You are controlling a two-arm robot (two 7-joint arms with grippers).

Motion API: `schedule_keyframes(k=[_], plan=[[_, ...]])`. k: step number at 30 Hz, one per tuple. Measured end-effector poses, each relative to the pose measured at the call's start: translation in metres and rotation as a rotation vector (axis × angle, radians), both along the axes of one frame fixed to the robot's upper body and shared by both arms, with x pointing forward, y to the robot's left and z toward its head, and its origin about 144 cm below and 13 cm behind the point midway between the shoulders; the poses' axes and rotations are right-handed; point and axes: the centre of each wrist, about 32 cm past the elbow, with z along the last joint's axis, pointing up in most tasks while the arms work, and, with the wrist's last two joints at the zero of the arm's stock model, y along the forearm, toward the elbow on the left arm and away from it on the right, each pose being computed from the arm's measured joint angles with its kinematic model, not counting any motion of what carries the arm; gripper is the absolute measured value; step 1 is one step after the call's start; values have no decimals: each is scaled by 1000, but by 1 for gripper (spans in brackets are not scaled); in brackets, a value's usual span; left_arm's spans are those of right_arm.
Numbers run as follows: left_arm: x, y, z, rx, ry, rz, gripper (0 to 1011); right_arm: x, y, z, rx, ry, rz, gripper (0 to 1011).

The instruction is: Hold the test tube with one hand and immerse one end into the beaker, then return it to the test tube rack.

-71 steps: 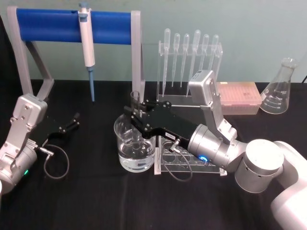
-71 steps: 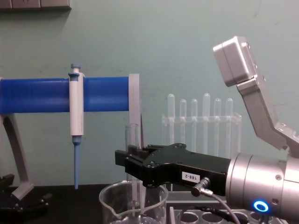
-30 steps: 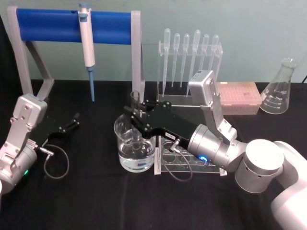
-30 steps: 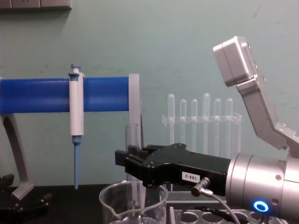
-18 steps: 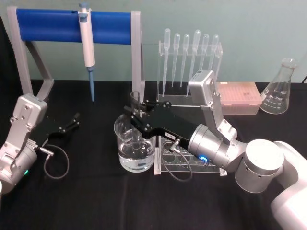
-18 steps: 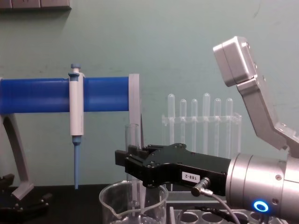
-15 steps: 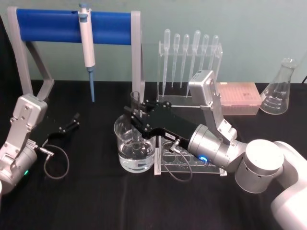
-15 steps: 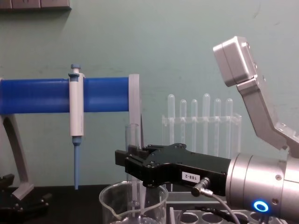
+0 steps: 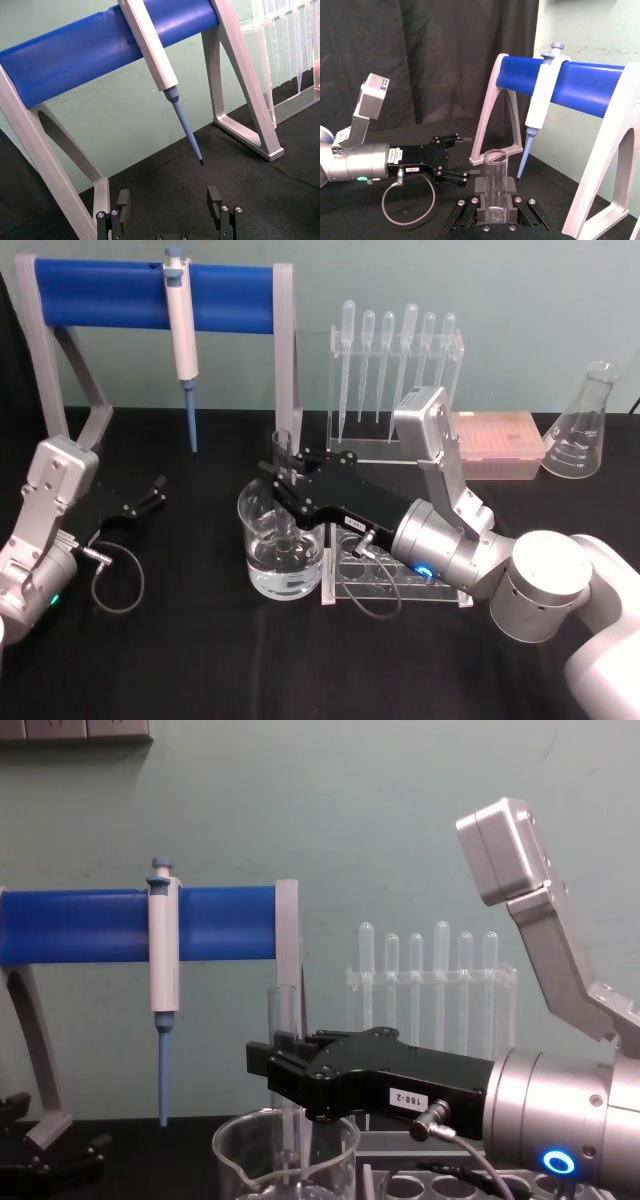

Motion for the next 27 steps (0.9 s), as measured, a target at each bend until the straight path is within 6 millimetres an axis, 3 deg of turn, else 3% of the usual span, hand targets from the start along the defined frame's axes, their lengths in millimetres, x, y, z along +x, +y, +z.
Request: schedule_keyframes(k=[27], plan=[[0,0,0,0,0,0,1000,0,0,0,0,0,0,224]])
